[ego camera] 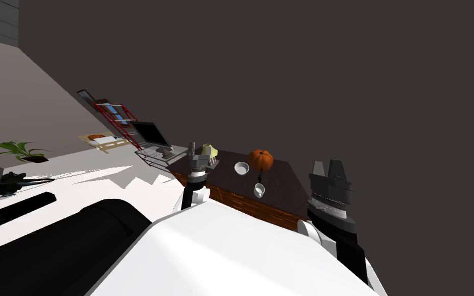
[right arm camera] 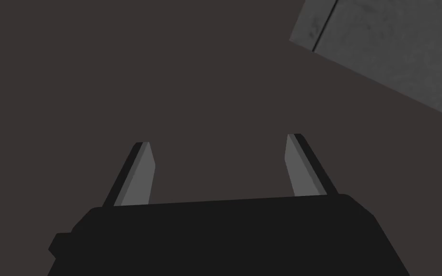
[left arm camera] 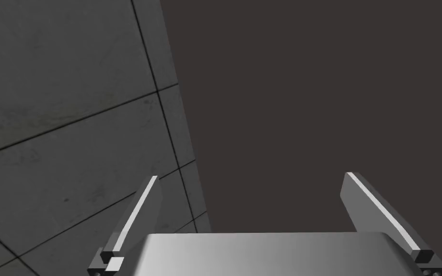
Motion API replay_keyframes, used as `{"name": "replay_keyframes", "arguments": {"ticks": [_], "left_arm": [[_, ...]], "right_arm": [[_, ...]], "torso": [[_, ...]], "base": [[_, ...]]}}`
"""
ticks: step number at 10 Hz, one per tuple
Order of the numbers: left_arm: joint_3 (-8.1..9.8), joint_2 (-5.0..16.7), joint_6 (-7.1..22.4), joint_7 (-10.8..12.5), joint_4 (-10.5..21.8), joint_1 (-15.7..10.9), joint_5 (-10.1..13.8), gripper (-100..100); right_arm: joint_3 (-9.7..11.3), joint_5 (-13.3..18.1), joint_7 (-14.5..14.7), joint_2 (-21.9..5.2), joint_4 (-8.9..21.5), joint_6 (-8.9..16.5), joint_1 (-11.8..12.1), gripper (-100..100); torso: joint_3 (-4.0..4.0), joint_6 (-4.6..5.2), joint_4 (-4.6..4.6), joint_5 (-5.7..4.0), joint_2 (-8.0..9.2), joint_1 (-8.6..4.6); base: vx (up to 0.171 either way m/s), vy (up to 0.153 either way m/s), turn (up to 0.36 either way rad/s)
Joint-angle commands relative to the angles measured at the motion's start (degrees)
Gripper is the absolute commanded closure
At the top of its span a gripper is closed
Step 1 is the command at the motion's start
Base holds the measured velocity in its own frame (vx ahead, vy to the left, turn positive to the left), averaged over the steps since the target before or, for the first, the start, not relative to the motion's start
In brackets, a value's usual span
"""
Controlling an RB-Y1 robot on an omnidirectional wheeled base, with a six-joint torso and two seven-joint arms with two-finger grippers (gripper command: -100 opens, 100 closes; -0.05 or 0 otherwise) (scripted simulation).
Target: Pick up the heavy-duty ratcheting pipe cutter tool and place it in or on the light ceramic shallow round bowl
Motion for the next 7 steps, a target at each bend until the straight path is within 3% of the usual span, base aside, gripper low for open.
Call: {"name": "replay_keyframes", "arguments": {"ticks": [1,7], "left_arm": [[0.00,0.00,0.00,0.00,0.00,0.00,0.00,0],[-0.01,0.00,0.00,0.00,0.00,-0.01,0.00,0]], "right_arm": [[0.06,0.27,0.17,-1.68,0.95,0.61,0.06,-100],[0.32,1.75,1.07,-9.69,7.12,4.32,0.32,-100]], "torso": [[0.00,0.00,0.00,0.00,0.00,0.00],[0.20,-0.01,0.08,0.02,0.35,0.11]], "base": [[-0.033,0.014,0.074],[-0.081,0.028,0.110]]}}
